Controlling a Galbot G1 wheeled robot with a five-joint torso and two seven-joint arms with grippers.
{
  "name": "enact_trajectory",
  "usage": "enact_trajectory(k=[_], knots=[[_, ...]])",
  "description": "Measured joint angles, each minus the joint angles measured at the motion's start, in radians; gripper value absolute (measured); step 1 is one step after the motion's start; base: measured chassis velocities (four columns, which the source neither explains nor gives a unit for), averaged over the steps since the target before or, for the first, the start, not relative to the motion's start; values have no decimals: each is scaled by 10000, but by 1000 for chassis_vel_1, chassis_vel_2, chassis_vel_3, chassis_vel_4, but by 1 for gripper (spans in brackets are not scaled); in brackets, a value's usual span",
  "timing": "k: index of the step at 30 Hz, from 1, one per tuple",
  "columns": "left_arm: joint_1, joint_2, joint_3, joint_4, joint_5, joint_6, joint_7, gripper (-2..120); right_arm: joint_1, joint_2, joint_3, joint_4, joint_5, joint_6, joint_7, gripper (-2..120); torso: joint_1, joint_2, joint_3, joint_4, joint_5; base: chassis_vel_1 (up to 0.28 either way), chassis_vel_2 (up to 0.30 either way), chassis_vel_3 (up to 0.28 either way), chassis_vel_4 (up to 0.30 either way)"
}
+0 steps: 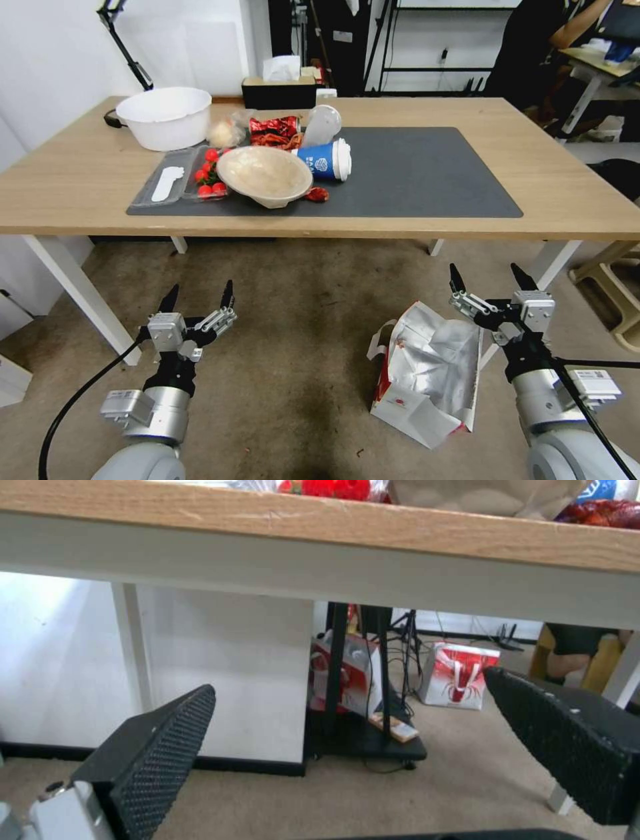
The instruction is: Pick up the food delivery bag from the floor and place it on the table.
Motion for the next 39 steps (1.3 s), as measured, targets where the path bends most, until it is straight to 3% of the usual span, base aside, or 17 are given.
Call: enact_trajectory(k=[39], knots=[[-27,57,11,56,10,13,-9,100,44,46,-9,-46,-7,34,15,100,-553,-1601,-1047,0,0,0,0,0,0]])
